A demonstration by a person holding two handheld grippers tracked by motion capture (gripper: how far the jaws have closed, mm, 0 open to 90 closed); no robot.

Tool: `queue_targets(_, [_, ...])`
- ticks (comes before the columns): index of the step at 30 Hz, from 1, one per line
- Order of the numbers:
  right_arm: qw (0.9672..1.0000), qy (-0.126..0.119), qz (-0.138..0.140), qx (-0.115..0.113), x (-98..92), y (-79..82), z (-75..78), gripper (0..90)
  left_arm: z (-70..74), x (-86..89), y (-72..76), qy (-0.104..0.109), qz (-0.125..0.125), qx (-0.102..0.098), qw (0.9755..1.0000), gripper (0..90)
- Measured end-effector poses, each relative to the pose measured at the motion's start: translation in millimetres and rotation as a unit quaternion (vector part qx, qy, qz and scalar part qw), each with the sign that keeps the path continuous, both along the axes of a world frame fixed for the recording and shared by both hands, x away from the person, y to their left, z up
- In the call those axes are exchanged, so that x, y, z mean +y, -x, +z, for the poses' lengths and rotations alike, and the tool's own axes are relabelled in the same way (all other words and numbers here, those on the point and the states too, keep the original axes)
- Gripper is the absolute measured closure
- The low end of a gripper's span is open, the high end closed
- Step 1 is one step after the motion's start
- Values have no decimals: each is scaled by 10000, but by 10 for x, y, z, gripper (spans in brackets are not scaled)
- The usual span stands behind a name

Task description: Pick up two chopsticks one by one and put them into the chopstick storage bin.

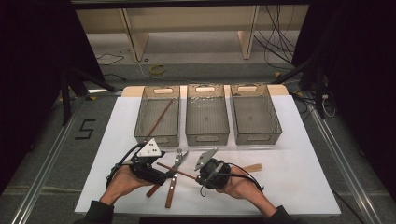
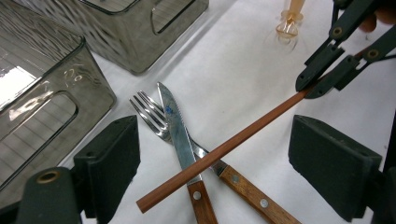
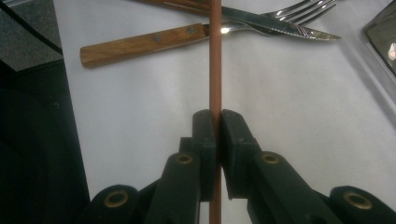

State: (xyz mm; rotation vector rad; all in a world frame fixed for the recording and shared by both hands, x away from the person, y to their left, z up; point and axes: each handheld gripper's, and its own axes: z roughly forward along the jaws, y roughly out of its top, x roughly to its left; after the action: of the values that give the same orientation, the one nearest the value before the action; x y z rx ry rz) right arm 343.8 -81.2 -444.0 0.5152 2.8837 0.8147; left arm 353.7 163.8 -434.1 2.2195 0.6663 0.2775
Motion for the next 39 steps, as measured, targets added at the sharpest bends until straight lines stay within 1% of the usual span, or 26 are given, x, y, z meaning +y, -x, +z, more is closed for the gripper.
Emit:
queue_targets(2, [10000,13,35,9,-14,4,12,853,1,-14,0,-41,-63,52,10000,165])
queue_targets(4, [10000,40,82,-3,-25,14,22,853,5,-35,-2,-132,-147,141,9997,171])
queue_targets(5, [9999,57,103,0,-27,23,28,853,3,-54,1,-159,-167,144,9996,174])
queue_targets(6, [9999,59,121,-14,-27,31,29,853,5,-67,1,-235,-251,146,9993,176])
queue_targets(7, [9999,63,142,-9,-29,35,32,853,3,-85,6,-268,-316,148,9990,182])
queue_targets(9, [9998,87,187,-23,-33,44,44,853,0,-119,17,-388,-467,103,9981,205])
queue_targets(10, [9998,92,178,-19,-33,50,48,853,2,-132,17,-485,-545,94,9973,217])
queue_targets(14, [9996,136,235,-37,-45,61,64,853,-1,-194,29,-673,-664,51,9955,255])
queue_targets(17, [9995,150,269,-40,-52,67,77,853,6,-231,43,-819,-797,31,9934,274])
queue_targets(19, [9994,162,301,-58,-51,76,82,853,1,-251,50,-840,-859,38,9927,290])
queue_targets(22, [9991,188,374,-52,-49,84,75,854,-10,-253,37,-991,-1003,66,9900,317])
queue_targets(23, [9990,221,392,-49,-47,87,72,853,-17,-254,34,-998,-1011,87,9898,328])
queue_targets(24, [9989,222,413,-55,-46,87,67,854,-18,-253,30,-1051,-1050,101,9889,335])
queue_targets(26, [9988,223,432,-55,-48,87,71,853,-25,-266,34,-1093,-1090,114,9880,348])
queue_targets(27, [9987,216,451,-58,-49,88,72,853,-30,-276,38,-1082,-1112,136,9878,356])
queue_targets(29, [9986,237,474,-79,-50,90,75,853,-32,-291,44,-1172,-1223,150,9854,368])
queue_targets(30, [9985,224,486,-76,-50,91,74,853,-40,-304,52,-1155,-1220,167,9857,376])
queue_targets(33, [9984,241,512,-64,-48,101,84,854,-53,-322,49,-1274,-1305,204,9830,409])
queue_targets(34, [9982,232,540,-82,-48,104,86,853,-60,-329,53,-1281,-1294,226,9830,420])
queue_targets(35, [9982,244,551,-69,-48,107,93,853,-60,-332,50,-1343,-1353,246,9813,434])
queue_targets(36, [9982,233,552,-83,-48,110,95,853,-66,-338,55,-1351,-1353,256,9812,449])
queue_targets(37, [9981,237,560,-99,-52,111,100,853,-67,-341,56,-1396,-1377,276,9802,462])
queue_targets(39, [9980,236,575,-97,-61,111,111,853,-67,-343,53,-1456,-1385,307,9791,489])
